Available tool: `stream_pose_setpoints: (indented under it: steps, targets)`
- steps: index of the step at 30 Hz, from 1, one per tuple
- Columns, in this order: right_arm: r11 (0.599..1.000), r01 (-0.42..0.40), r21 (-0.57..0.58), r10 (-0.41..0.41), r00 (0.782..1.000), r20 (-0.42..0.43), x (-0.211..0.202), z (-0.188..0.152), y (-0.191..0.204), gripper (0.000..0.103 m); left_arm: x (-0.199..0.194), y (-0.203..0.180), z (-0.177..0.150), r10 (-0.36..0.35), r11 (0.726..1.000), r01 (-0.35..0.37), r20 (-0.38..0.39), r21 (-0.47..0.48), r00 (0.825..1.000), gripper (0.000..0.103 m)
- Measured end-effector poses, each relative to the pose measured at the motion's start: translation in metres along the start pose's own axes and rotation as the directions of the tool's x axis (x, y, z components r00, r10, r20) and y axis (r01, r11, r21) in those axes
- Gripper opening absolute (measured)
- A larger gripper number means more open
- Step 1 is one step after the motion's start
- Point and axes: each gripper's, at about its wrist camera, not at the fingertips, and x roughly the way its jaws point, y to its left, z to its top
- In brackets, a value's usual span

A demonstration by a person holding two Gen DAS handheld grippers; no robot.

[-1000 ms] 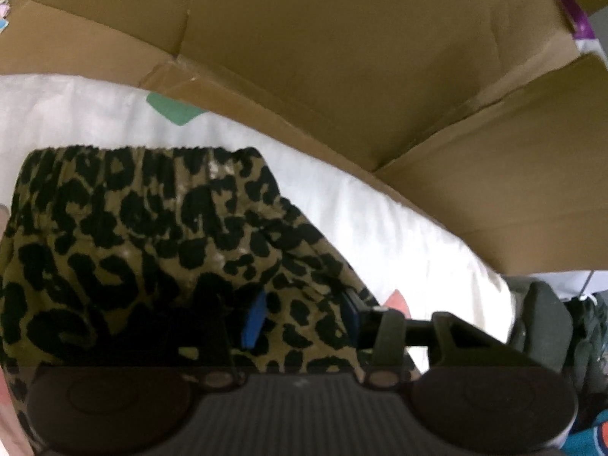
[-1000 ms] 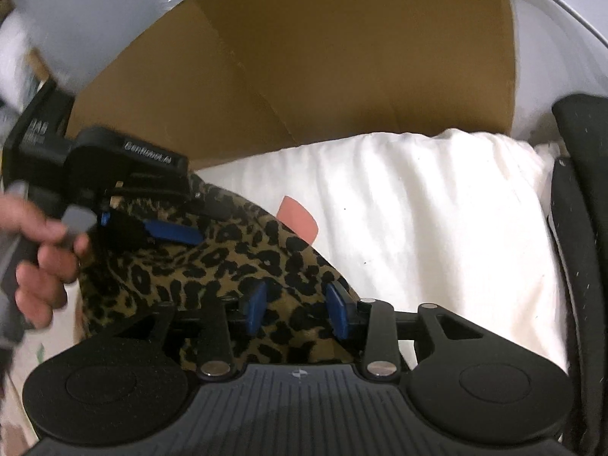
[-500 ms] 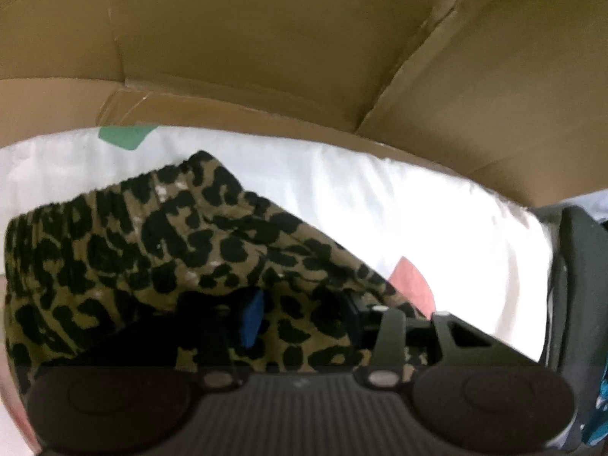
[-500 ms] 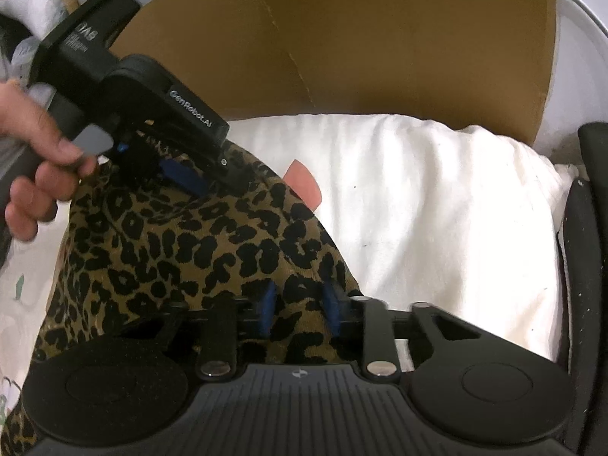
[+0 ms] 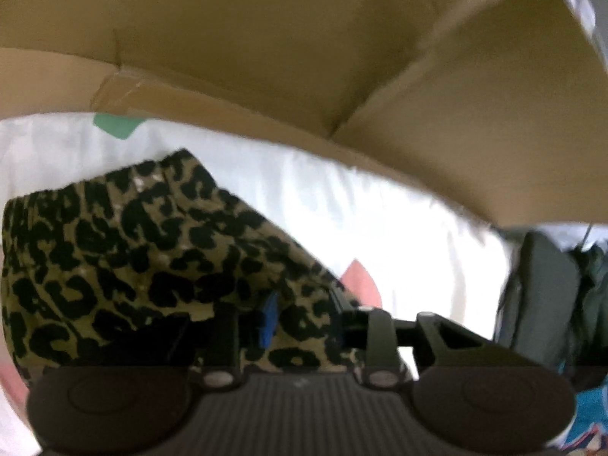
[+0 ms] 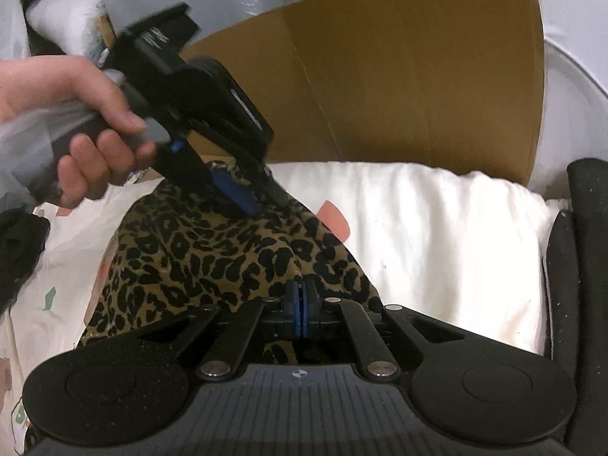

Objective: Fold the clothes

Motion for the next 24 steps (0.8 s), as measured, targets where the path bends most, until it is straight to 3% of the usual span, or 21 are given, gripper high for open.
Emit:
stream_pose_setpoints:
  steps: [3, 9, 12, 13, 14, 24]
  targets:
    - [1.000, -0.005, -0.030, 0.006, 1.000, 0.015, -0.006, 0.000, 0.006, 0.000, 0.010, -0.004, 0.000, 0.034, 0.999, -0.034, -0.040, 0.010, 0.999, 0.035]
    - [0.998, -0.035, -0.061, 0.036, 0.999, 0.023, -0.010, 0.001, 0.015, 0.000, 0.021, 0.001, 0.003, 0.029, 0.999, -0.030, -0.045, -0.029, 0.999, 0.037]
    - [0.997, -0.038, -0.063, 0.040, 0.999, 0.025, -0.011, 0.001, 0.017, 0.000, 0.022, 0.001, 0.005, 0.033, 0.999, -0.034, -0.041, -0.022, 0.999, 0.029]
    - [0.997, -0.035, -0.064, 0.036, 0.999, 0.024, -0.011, 0.000, 0.017, 0.000, 0.021, 0.001, 0.005, 0.043, 0.999, -0.044, -0.036, -0.015, 0.998, 0.014]
    - [0.997, -0.032, -0.065, 0.033, 0.999, 0.024, -0.011, 0.000, 0.017, 0.000, 0.019, 0.002, 0.005, 0.039, 0.999, -0.039, -0.034, -0.016, 0.999, 0.007]
    - [1.000, 0.001, 0.000, -0.001, 1.000, 0.020, -0.015, -0.007, 0.002, 0.000, -0.012, -0.003, 0.008, -0.052, 0.999, 0.052, 0.046, 0.000, 0.998, 0.001]
